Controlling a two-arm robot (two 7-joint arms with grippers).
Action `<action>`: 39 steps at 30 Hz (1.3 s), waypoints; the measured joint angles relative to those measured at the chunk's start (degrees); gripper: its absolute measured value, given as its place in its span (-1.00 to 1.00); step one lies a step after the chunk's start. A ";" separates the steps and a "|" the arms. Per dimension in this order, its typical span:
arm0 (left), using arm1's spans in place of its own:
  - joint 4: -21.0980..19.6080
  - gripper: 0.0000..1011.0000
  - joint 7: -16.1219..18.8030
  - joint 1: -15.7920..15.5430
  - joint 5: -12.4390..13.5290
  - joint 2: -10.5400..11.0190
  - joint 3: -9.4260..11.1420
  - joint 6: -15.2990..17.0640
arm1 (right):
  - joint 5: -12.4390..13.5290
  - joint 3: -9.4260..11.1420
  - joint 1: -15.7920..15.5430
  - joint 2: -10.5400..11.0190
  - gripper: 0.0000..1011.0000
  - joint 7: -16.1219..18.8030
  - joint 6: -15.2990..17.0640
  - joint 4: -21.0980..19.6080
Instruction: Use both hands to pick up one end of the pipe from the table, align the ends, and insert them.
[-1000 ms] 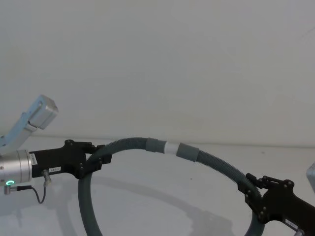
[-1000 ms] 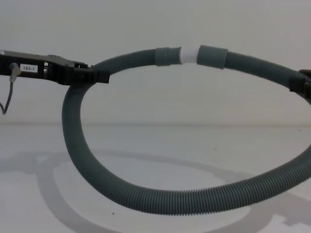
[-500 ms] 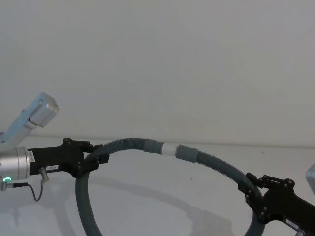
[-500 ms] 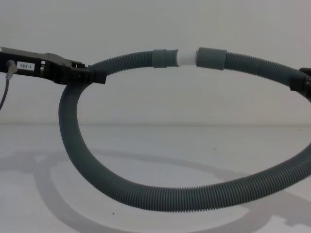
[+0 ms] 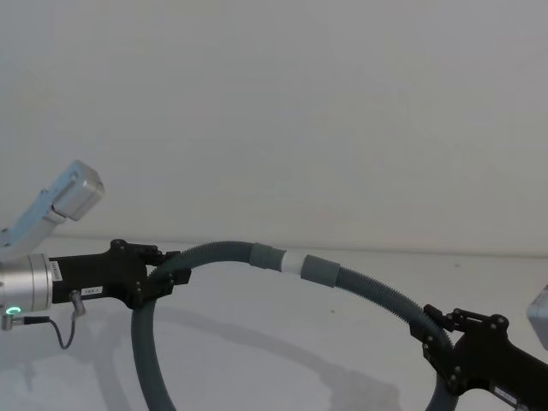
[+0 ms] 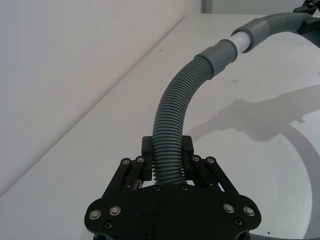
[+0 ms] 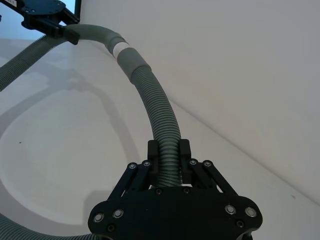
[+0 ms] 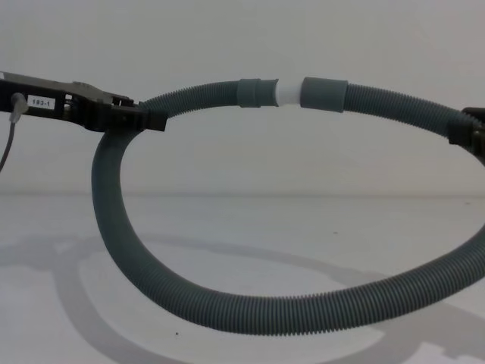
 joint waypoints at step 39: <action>-2.82 -0.40 0.06 -1.24 2.49 0.60 1.73 1.19 | -2.74 -0.52 -0.67 0.45 -0.57 -0.03 1.28 -2.13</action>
